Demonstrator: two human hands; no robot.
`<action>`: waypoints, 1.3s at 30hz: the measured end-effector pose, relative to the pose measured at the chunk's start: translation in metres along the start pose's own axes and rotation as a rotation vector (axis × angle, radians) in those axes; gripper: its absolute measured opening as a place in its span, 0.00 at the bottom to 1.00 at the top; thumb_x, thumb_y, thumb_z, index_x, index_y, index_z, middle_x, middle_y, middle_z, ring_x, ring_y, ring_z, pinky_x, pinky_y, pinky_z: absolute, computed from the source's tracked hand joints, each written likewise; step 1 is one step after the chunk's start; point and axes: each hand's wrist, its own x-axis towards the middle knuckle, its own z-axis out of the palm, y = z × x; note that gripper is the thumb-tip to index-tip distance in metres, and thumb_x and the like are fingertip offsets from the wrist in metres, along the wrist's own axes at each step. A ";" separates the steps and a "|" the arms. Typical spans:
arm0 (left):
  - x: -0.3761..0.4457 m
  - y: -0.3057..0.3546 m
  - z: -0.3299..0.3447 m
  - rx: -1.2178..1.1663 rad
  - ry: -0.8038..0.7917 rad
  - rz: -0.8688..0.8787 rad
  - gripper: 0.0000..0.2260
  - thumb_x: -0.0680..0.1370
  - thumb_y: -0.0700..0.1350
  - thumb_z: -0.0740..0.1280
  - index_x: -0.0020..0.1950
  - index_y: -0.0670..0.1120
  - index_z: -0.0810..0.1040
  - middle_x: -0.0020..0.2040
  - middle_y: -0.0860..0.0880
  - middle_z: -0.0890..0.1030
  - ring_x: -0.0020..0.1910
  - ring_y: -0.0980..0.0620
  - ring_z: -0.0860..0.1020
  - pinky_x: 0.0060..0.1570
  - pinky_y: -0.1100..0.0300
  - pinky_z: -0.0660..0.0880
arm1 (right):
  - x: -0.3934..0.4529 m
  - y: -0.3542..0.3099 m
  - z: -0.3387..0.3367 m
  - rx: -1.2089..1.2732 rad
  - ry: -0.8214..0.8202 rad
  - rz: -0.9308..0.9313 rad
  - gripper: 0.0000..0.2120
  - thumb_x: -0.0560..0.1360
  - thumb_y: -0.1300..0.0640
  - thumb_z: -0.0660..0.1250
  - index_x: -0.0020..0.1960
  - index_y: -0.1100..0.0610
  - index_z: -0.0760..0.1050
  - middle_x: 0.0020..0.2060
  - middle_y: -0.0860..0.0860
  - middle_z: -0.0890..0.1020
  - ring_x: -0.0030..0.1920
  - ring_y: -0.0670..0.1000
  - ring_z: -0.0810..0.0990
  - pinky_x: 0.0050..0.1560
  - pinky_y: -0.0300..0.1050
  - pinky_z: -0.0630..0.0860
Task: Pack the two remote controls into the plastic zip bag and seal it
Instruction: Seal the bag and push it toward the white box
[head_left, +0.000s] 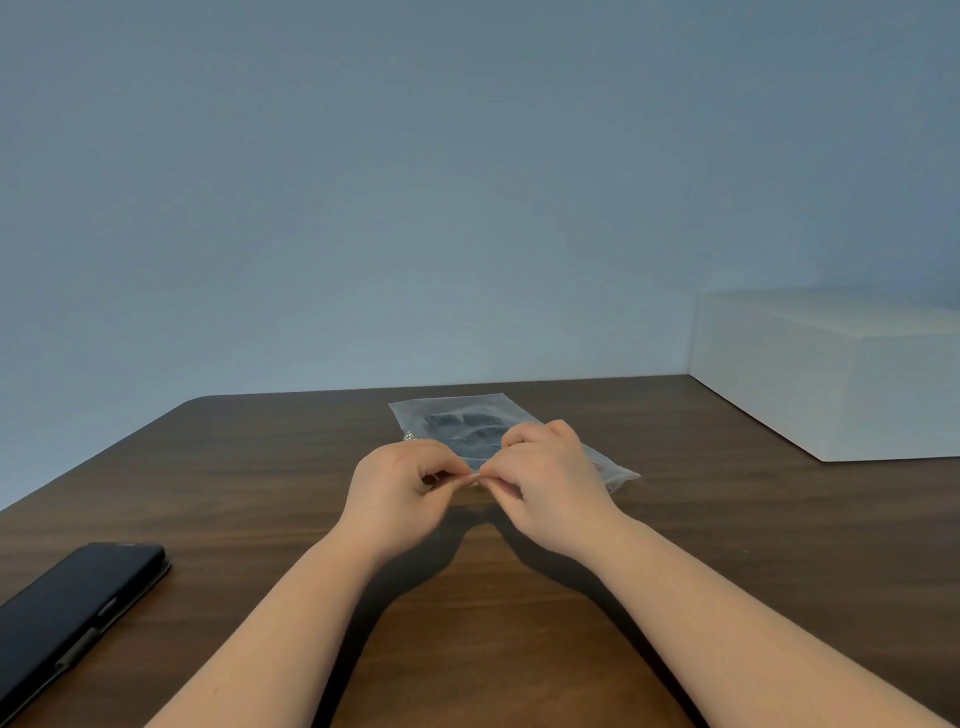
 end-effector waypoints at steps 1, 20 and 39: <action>0.000 0.000 0.000 0.001 0.000 -0.001 0.02 0.72 0.44 0.72 0.39 0.51 0.83 0.35 0.56 0.82 0.34 0.59 0.75 0.35 0.65 0.72 | 0.000 0.000 0.000 -0.013 0.004 -0.008 0.09 0.77 0.54 0.65 0.49 0.51 0.83 0.42 0.49 0.85 0.52 0.50 0.77 0.50 0.45 0.59; -0.002 0.002 -0.011 -0.124 -0.033 -0.197 0.04 0.72 0.45 0.71 0.37 0.54 0.82 0.36 0.58 0.81 0.38 0.57 0.79 0.40 0.64 0.74 | -0.013 0.037 -0.018 -0.155 -0.108 0.185 0.13 0.77 0.49 0.59 0.49 0.49 0.83 0.47 0.45 0.84 0.55 0.45 0.74 0.59 0.45 0.61; -0.008 0.002 -0.008 0.133 -0.188 -0.043 0.12 0.70 0.55 0.69 0.52 0.57 0.74 0.47 0.60 0.78 0.48 0.58 0.75 0.48 0.59 0.71 | -0.017 0.032 -0.023 -0.086 -0.173 0.205 0.11 0.78 0.52 0.59 0.53 0.48 0.81 0.52 0.46 0.81 0.57 0.47 0.71 0.61 0.45 0.61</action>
